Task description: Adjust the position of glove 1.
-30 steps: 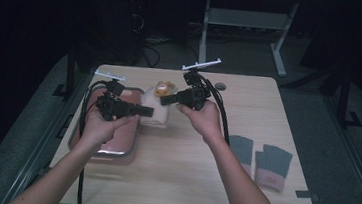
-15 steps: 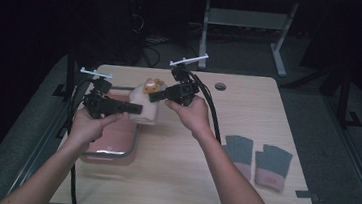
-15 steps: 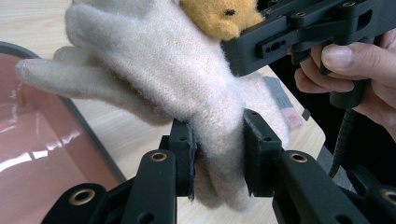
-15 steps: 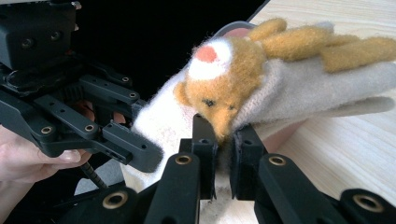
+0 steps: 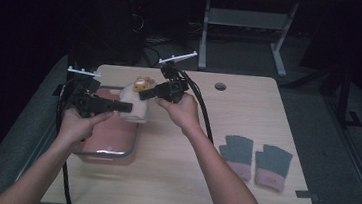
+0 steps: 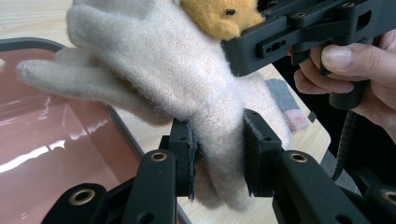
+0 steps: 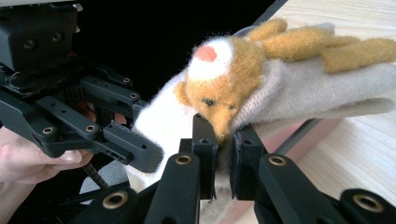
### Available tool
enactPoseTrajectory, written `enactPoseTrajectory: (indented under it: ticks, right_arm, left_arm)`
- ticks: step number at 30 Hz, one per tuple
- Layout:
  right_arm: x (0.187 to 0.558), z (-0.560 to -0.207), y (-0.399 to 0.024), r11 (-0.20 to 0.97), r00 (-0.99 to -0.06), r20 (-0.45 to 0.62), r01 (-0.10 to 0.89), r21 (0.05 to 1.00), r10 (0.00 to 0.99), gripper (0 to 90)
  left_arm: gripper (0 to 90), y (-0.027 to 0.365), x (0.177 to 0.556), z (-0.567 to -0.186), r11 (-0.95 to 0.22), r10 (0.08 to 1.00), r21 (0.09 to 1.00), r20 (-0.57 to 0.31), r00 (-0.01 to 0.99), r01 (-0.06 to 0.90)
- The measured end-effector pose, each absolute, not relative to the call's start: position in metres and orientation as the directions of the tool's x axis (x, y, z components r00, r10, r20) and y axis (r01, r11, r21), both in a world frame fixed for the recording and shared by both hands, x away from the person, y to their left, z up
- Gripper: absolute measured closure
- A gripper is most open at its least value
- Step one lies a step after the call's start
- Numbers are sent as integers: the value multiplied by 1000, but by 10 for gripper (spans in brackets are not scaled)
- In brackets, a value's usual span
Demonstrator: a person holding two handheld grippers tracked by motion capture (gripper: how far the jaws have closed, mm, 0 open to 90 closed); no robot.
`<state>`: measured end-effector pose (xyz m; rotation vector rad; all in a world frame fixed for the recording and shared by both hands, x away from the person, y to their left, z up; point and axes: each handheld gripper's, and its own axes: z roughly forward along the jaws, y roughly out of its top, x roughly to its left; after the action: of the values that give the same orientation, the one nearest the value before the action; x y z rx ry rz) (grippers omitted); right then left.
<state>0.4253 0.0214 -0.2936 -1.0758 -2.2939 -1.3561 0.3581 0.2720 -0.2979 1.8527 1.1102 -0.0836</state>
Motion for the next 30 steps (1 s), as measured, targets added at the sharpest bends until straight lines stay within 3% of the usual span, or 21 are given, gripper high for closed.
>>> enactPoseTrajectory:
  ticks: [30]
  right_arm:
    - [433,-305,71,315,-688,600,723,615,408,825]
  left_arm:
    - [685,317,352,-303,-119,693,660,-480,538,742]
